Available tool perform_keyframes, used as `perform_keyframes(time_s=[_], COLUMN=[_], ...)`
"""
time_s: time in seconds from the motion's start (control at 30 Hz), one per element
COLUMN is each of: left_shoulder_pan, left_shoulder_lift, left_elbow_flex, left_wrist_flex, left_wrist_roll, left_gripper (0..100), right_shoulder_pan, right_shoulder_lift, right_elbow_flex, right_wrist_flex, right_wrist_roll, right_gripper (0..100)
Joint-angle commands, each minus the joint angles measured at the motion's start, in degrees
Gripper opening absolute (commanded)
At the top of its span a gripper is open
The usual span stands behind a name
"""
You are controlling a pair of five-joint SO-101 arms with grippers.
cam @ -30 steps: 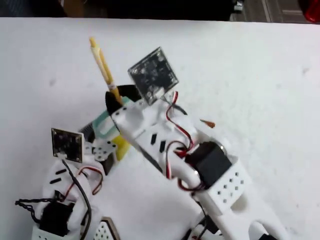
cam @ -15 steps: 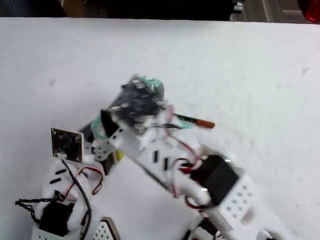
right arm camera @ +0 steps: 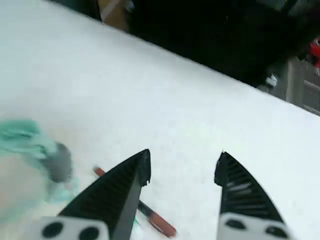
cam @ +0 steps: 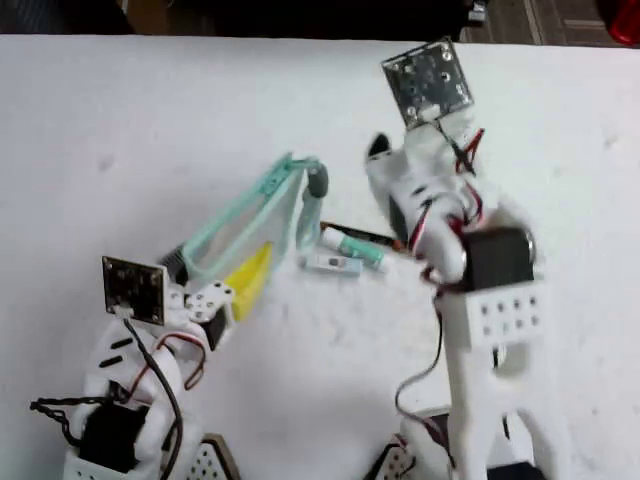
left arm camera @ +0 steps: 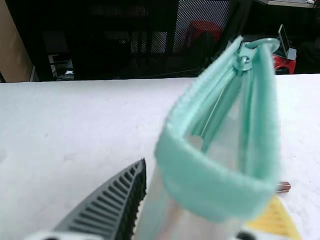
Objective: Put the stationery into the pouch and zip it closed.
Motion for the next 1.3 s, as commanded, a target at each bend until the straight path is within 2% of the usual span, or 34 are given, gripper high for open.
perform_keyframes(time_s=[0.0,0.2,0.53,0.67,0.9,1.17,1.27], left_shoulder_pan=[-0.3,-0.3,-0.5,-0.4,-0.3,-0.3,-0.3], left_shoulder_lift=[0.1,0.1,0.1,0.1,0.1,0.1,0.1], left_elbow_flex=[-0.4,-0.4,-0.4,-0.4,-0.4,-0.3,-0.3], left_wrist_flex=[-1.1,-1.1,-1.0,-1.0,-1.0,-1.1,-1.1], left_wrist_roll=[0.7,0.7,0.7,0.7,0.7,0.7,0.7], left_gripper=[29,29,29,29,29,29,29], right_shoulder_pan=[2.9,5.1,0.4,0.6,2.3,-0.7,-2.8], right_shoulder_lift=[4.0,15.1,36.0,41.5,47.6,49.2,49.4], right_elbow_flex=[-0.7,4.3,5.8,5.7,5.7,5.7,5.7], right_wrist_flex=[2.1,0.9,-5.1,-6.5,-10.0,-15.5,-15.6], right_wrist_roll=[8.4,15.1,21.6,24.1,24.2,24.2,24.2], right_gripper=[19.4,19.4,19.4,19.4,19.4,19.0,10.4])
